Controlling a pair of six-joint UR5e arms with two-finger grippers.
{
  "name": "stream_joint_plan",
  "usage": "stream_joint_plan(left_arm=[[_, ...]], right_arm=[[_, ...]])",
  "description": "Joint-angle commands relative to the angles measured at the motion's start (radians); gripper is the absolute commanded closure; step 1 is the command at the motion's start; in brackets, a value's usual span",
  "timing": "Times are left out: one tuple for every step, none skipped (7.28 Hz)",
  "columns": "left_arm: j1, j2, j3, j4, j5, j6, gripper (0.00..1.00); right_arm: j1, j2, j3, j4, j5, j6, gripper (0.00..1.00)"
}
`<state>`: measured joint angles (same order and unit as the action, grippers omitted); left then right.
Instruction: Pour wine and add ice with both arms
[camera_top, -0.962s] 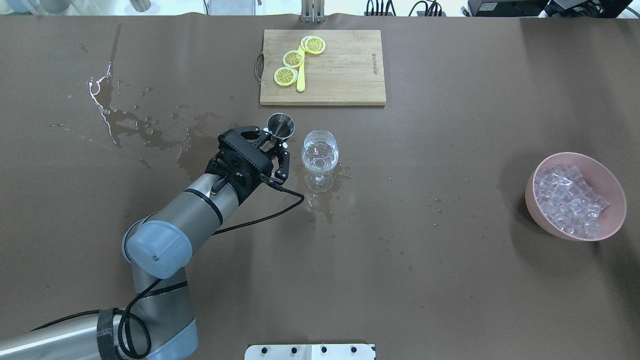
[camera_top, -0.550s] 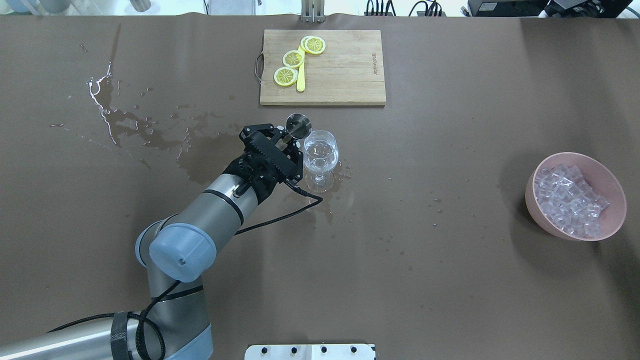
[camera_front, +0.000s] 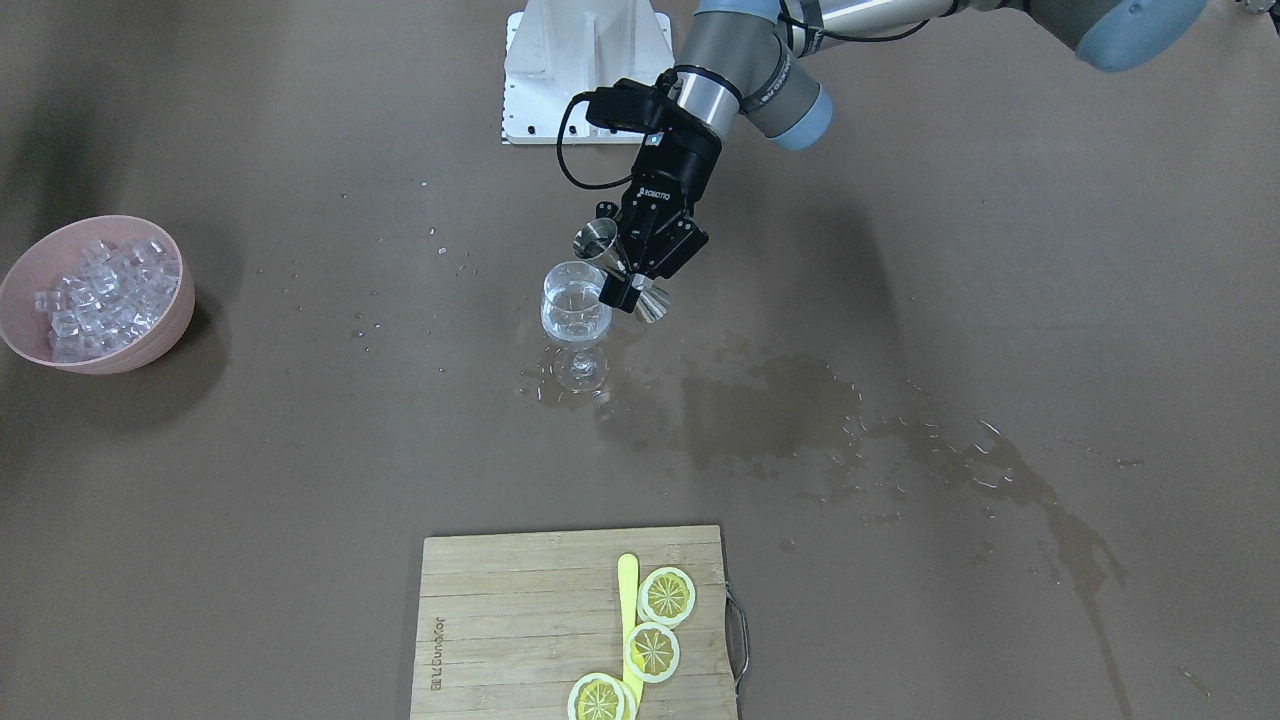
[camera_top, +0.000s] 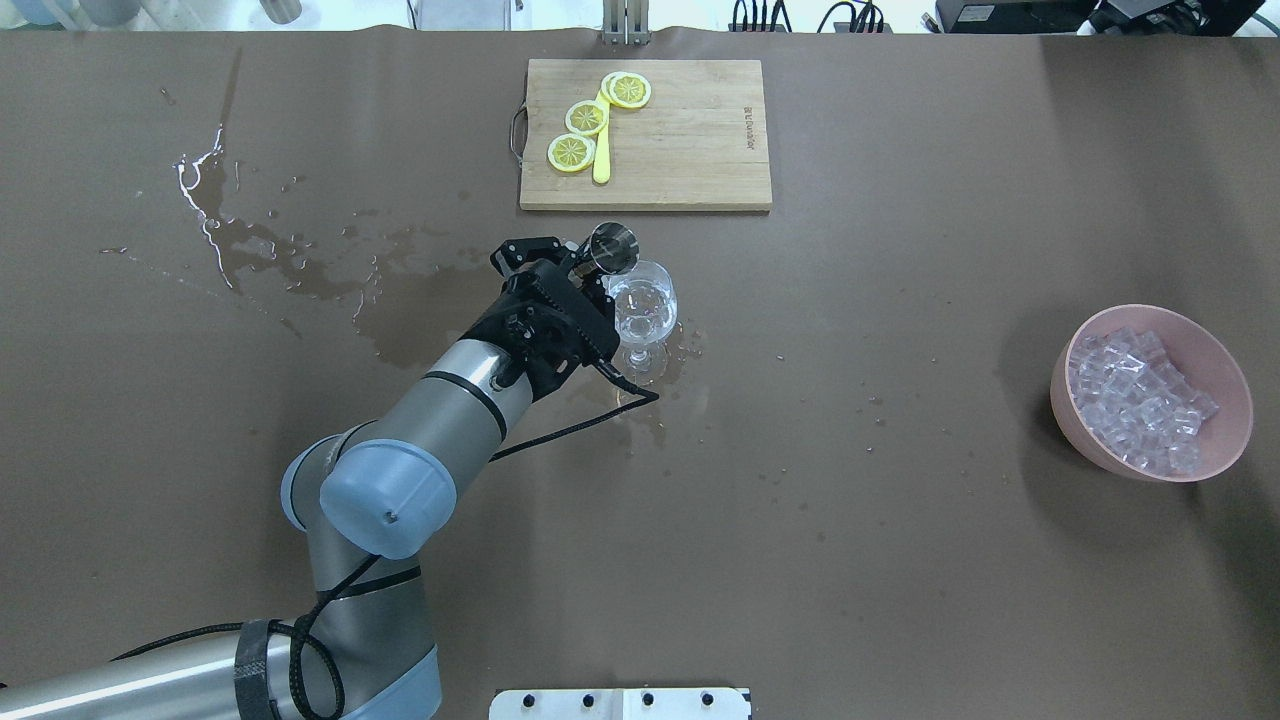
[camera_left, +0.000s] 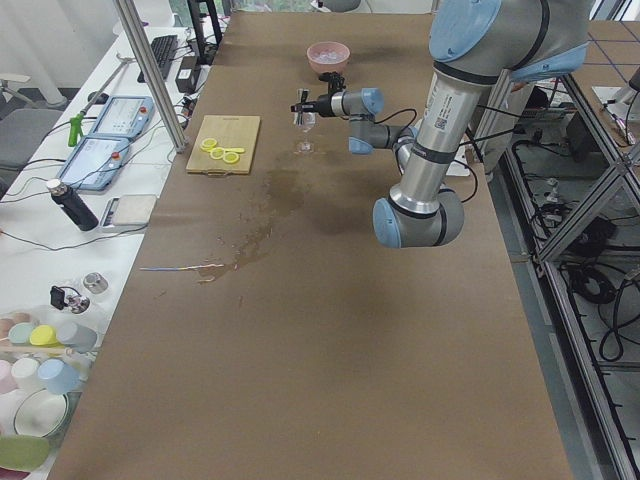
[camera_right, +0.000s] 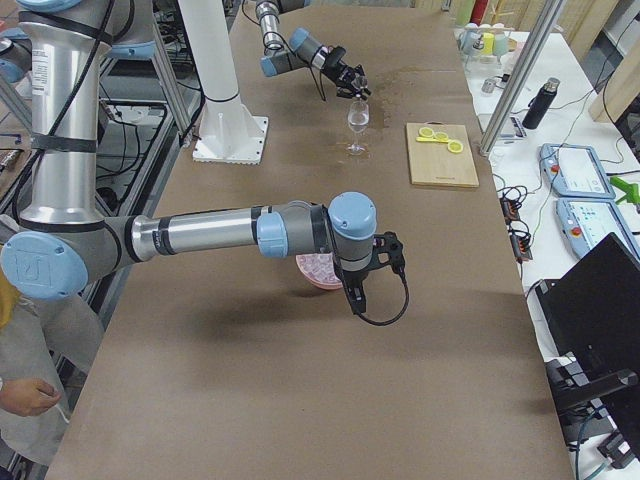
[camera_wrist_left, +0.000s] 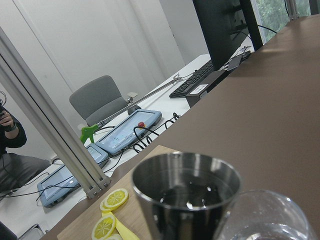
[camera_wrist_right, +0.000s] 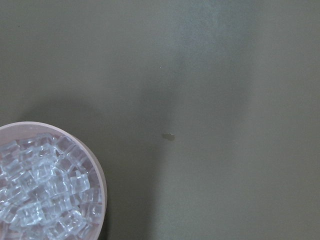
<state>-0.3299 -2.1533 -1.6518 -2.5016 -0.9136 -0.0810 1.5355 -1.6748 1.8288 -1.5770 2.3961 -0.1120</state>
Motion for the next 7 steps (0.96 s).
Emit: stream_joint_plan(left_arm=[[-0.004,-0.016,0.004,0.032,0.018,0.06,1.0],[-0.005,-0.025,0.0,0.08,0.056,0.116,1.0],[-0.005,-0.033,0.0,0.086,0.061,0.162,1.0],[-0.006,-0.031,0.003,0.09,0.068,0.179,1.0],[-0.005,-0.03,0.003,0.13,0.103,0.2,1.0],[-0.005,-0.03,0.003,0.142,0.105,0.222,1.0],[-0.005,-0.03,0.006,0.154,0.107,0.234,1.0]], right_arm=[[0.0,0.0,0.0,0.0,0.0,0.0,0.0],[0.0,0.001,0.0,0.0,0.0,0.002,0.0],[0.0,0.001,0.001,0.0,0.0,0.002,0.0],[0.0,0.001,0.001,0.0,0.0,0.002,0.0],[0.0,0.001,0.001,0.0,0.0,0.002,0.0],[0.0,0.003,0.0,0.0,0.0,0.002,0.0],[0.0,0.003,0.0,0.0,0.0,0.002,0.0]])
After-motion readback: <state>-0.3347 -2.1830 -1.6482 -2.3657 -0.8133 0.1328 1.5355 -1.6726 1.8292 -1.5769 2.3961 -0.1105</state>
